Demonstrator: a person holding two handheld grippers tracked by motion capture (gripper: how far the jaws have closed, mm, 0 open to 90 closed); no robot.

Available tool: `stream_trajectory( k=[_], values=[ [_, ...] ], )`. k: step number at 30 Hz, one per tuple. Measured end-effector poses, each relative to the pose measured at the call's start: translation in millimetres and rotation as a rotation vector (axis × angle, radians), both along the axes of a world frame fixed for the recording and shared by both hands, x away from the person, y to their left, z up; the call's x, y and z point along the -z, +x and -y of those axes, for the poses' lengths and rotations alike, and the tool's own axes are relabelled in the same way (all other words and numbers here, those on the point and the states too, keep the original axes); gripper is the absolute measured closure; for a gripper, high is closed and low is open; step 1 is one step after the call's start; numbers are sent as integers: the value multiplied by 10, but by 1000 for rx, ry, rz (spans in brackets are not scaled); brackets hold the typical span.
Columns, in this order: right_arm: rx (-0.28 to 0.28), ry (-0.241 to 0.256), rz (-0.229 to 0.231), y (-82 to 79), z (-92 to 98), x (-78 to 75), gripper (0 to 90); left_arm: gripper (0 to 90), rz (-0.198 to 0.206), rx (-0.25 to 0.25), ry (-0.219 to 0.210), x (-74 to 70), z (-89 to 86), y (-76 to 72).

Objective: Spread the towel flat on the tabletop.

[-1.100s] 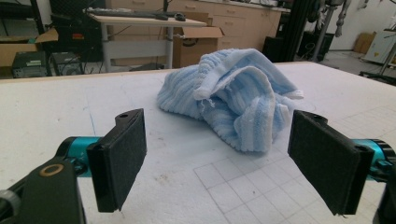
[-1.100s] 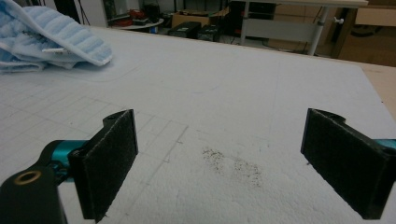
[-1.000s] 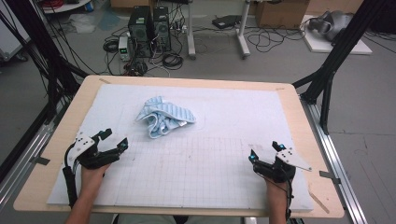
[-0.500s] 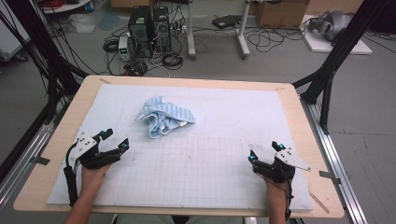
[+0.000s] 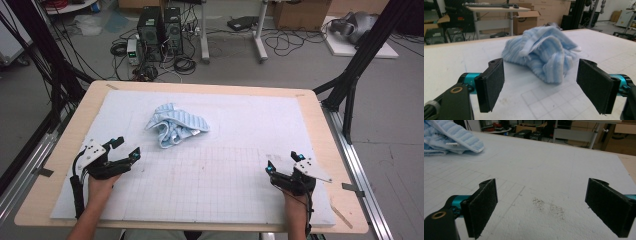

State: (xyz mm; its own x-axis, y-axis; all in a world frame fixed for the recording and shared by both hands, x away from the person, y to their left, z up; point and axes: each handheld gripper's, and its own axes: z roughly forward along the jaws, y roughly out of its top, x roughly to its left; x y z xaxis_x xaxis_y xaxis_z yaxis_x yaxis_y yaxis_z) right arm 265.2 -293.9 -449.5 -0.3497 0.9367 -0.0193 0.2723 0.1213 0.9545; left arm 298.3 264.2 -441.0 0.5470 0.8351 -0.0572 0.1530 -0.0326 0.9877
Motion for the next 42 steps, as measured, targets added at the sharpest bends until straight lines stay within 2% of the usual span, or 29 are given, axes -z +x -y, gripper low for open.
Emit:
stream_trajectory(
  k=[6,8,13,17,22,26,28,31,33,35,37,38,40,42],
  values=[
    [-5,-7,2,3,1,-1,100,228,18,57,61,-240,156,138],
    [-5,-7,3,3,1,0,100,230,12,87,48,-307,213,216],
    [-2,-6,2,3,-2,-1,100,234,15,142,98,-472,406,415],
    [-6,-13,4,2,-2,-1,100,238,18,164,142,-536,554,579],
    [-10,-13,2,2,-6,0,100,233,1,191,180,-565,703,772],
    [-10,-14,3,4,-3,-1,100,213,-44,177,216,-551,801,928],
    [-6,-8,2,3,-2,-1,100,163,-77,155,225,-514,840,1012],
    [-6,-9,2,3,-2,-1,100,163,-129,108,263,-444,904,1119],
    [-7,-9,3,4,-3,0,100,172,-151,102,276,-391,947,1168],
    [-7,-7,3,4,-3,0,100,172,-168,99,305,-330,975,1201],
    [-9,-8,2,2,-1,-1,100,172,-188,67,360,-271,994,1231],
    [-9,-8,2,2,-1,-1,100,172,-203,54,362,-241,1000,1250],
    [-10,-8,3,3,-1,0,100,176,-233,64,364,-191,1004,1279],
    [-10,-8,3,3,0,0,100,212,-246,79,380,-143,1021,1293]
  ],
)
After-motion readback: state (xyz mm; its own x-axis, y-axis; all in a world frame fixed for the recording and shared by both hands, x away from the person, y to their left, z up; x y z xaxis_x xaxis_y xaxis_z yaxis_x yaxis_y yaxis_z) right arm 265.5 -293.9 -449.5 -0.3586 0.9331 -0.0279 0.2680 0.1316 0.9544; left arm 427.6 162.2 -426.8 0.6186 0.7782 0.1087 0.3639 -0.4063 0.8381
